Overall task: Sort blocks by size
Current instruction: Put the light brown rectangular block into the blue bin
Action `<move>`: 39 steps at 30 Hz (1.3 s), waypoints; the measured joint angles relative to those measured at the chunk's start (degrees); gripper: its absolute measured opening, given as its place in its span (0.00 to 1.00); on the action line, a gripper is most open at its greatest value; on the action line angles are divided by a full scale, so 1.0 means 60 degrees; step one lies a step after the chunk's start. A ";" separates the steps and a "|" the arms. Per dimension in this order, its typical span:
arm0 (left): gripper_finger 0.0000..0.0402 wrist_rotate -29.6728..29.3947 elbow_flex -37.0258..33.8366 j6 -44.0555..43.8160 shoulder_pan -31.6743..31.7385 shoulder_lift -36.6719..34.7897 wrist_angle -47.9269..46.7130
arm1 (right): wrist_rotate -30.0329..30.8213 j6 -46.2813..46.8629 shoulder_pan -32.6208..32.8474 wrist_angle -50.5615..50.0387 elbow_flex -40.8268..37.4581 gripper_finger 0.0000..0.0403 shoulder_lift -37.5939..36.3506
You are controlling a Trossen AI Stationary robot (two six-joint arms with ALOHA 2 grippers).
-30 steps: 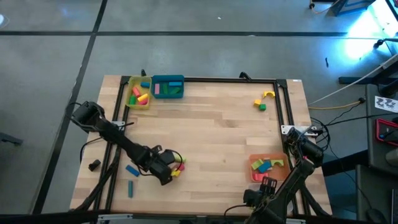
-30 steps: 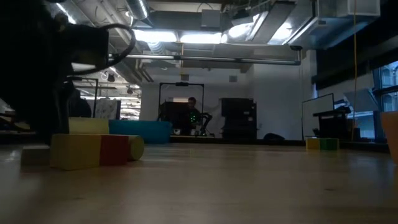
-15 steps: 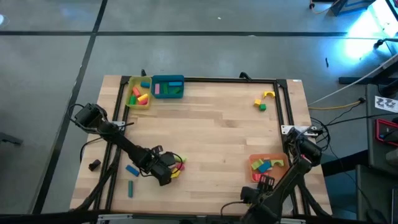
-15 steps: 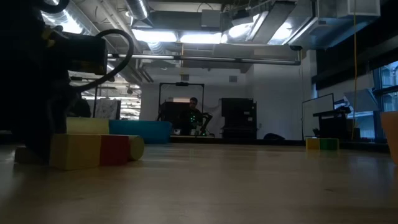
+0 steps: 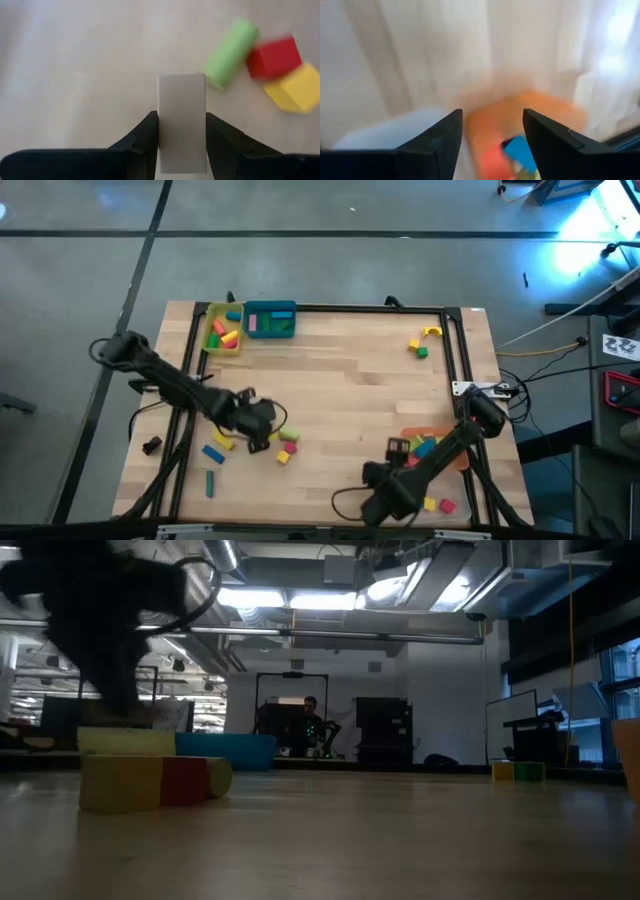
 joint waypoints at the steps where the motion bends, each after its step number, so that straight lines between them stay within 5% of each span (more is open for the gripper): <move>1: 0.28 -0.0169 0.0000 0.0237 0.0244 -0.0272 -0.0105 | 0.0213 -0.0104 -0.0126 0.0043 0.0000 0.52 0.0000; 13: 0.29 -0.3335 0.0021 0.4217 0.4792 -0.2318 0.0371 | 0.1290 -0.2679 -0.1586 0.0896 0.0000 0.52 0.0000; 20: 0.29 -0.3191 0.0018 0.6259 0.7545 -0.1804 0.2624 | 0.1329 -0.4026 -0.2083 0.2305 0.0000 0.52 0.0000; 26: 0.32 -0.2150 0.0018 0.6999 0.9212 -0.0851 0.3574 | 0.1328 -0.4230 -0.2442 0.3943 0.0000 0.52 0.0000; 39: 0.34 -0.2092 0.0018 0.6567 1.0661 0.1218 0.4575 | 0.2023 -0.4260 -0.3427 0.8305 0.0000 0.52 0.0035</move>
